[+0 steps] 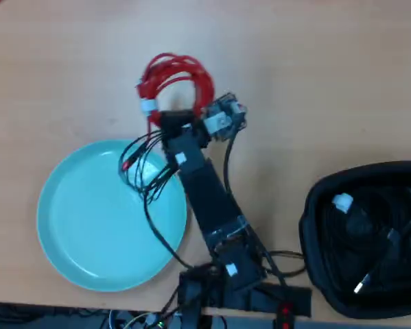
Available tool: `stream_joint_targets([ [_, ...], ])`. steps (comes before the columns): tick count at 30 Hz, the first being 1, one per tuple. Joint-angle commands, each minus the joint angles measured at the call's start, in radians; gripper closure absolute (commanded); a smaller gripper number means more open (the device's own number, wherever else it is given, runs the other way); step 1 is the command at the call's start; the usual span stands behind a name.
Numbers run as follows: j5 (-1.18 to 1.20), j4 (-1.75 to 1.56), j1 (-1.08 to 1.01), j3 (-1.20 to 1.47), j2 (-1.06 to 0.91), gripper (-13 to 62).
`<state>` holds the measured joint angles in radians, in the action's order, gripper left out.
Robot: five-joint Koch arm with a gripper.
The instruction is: Put a black charging cable in a black bowl and put a red charging cable in a green bowl
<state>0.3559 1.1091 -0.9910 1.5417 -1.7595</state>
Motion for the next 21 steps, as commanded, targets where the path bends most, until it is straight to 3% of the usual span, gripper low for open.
stream_joint_targets([
  [1,0.008,-0.008,0.077,-0.370,-0.109,55.9],
  [8,0.008,0.002,0.348,-0.344,-0.123,55.9],
  [13,0.003,-0.006,0.537,-0.161,-0.149,55.9],
  [21,0.006,-0.138,0.591,0.166,-0.244,55.9],
])
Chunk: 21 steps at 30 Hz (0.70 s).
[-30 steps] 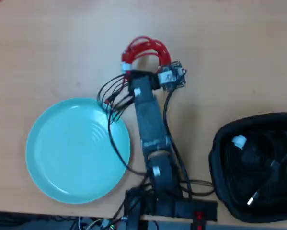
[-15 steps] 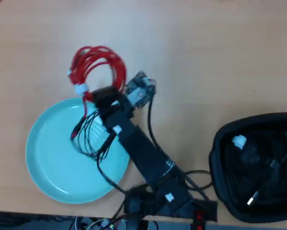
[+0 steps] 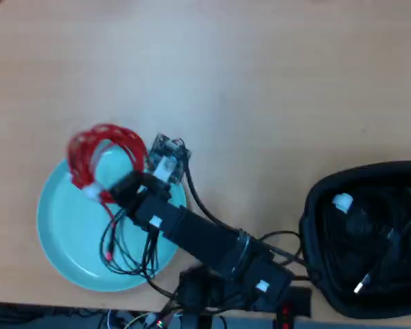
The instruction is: Put a black charging cable in a black bowl and put a red charging cable in a green bowl
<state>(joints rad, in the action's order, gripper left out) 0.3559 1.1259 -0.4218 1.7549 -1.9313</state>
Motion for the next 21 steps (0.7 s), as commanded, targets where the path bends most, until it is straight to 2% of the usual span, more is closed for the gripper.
stream_joint_targets([
  [1,0.009,-0.198,0.029,-0.005,-0.084,55.9],
  [8,0.058,-0.554,0.041,0.296,-0.147,55.9],
  [21,0.147,-0.759,0.129,0.474,-0.137,55.9],
])
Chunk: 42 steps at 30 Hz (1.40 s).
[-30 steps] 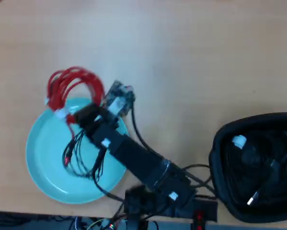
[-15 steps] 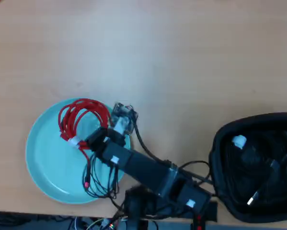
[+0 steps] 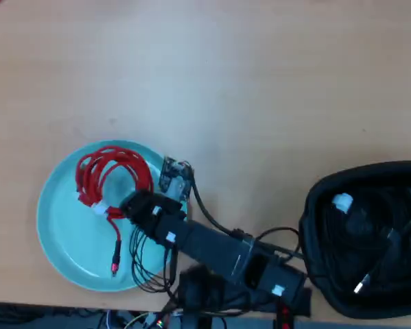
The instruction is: Put a black charging cable in a black bowl and put a red charging cable in a green bowl
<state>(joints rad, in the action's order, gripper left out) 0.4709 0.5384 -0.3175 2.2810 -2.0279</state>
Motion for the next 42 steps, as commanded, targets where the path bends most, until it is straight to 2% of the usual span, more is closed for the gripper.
stream_joint_targets([
  [1,0.029,-0.187,0.025,-0.038,-0.040,55.9],
  [13,0.018,-0.285,0.031,0.021,0.002,55.8],
  [28,0.018,-0.686,0.058,0.244,0.091,55.9],
  [42,0.034,-0.779,0.094,0.368,0.126,55.5],
])
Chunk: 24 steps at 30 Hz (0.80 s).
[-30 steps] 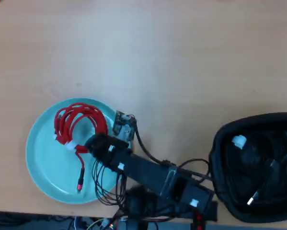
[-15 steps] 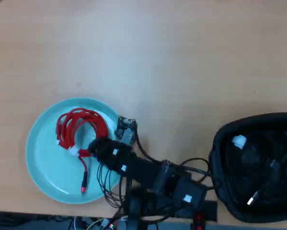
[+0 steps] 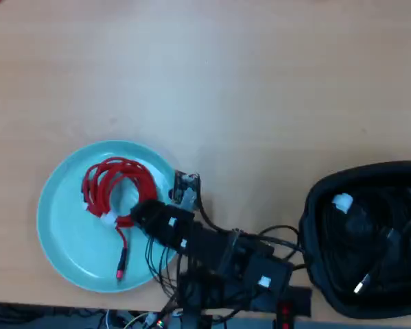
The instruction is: Put a black charging cable in a black bowl and put a red charging cable in a green bowl
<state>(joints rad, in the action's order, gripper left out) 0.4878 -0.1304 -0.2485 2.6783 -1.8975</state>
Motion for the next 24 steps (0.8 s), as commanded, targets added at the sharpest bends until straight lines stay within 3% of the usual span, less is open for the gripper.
stream_joint_targets([
  [1,0.015,-0.110,0.026,-0.029,-0.005,55.5],
  [6,0.014,-0.106,0.020,-0.054,-0.006,54.1],
  [13,0.044,0.000,-0.032,-0.110,-0.009,42.1],
  [20,0.044,0.615,-0.021,-0.367,-0.009,17.8],
  [24,0.046,0.808,-0.021,-0.468,-0.008,12.1],
])
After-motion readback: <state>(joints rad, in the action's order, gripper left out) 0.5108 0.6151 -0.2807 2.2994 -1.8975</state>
